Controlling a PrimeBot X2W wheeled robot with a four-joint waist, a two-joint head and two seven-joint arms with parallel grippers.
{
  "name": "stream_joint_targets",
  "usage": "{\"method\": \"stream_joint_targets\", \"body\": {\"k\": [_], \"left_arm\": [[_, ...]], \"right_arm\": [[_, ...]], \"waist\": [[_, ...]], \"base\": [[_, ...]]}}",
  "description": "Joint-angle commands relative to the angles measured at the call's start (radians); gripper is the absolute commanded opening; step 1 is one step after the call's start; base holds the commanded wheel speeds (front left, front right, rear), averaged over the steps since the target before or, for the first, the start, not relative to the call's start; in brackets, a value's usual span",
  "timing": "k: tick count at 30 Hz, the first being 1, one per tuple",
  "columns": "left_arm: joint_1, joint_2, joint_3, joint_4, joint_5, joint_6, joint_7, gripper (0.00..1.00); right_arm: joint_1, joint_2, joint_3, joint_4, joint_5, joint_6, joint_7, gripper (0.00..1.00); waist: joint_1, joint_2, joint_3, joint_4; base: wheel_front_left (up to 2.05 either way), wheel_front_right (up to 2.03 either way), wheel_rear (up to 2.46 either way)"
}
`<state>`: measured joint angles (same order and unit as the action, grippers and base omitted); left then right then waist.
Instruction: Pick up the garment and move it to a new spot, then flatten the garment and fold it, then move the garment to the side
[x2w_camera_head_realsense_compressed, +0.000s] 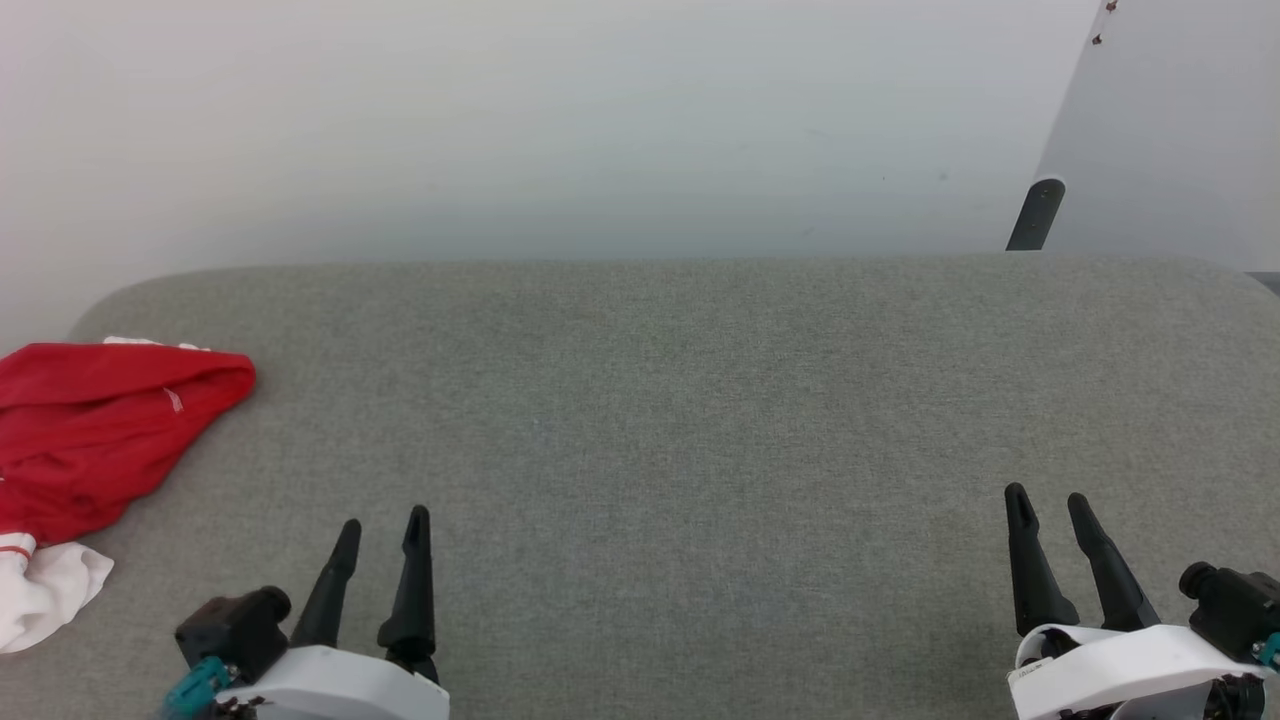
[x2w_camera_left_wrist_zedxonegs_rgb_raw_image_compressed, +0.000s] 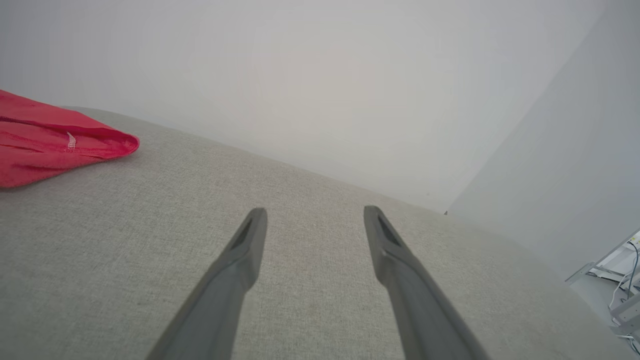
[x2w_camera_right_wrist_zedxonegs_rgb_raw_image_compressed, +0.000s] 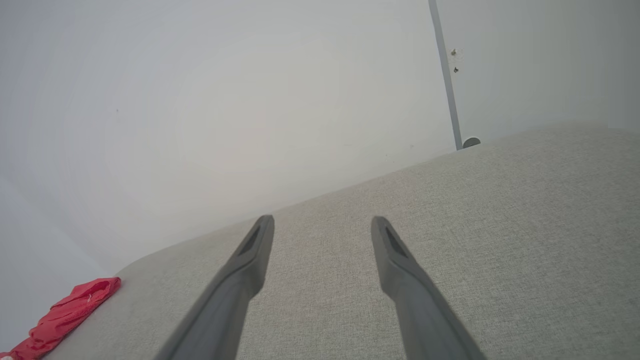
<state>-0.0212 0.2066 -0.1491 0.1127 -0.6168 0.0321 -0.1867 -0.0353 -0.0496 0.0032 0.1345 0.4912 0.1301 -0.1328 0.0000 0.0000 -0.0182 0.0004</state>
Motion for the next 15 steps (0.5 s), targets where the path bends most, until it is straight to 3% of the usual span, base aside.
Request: {"method": "stream_joint_targets", "body": {"k": [1,15], "left_arm": [[-0.002,0.003,-0.001,-0.009,0.023,0.0,-0.009,1.0],[0.011,-0.008,0.008,-0.024,0.151,-0.012,-0.038,1.0]], "right_arm": [[0.0,-0.001,0.003,-0.012,-0.017,0.001,-0.007,1.0],[0.007,-0.001,0.013,-0.027,-0.121,0.001,-0.031,1.0]], "waist": [[0.0,0.0,0.0,0.0],[0.0,0.0,-0.006,-0.001]], "base": [[0.0,0.0,0.0],[0.0,0.0,0.0]]}}
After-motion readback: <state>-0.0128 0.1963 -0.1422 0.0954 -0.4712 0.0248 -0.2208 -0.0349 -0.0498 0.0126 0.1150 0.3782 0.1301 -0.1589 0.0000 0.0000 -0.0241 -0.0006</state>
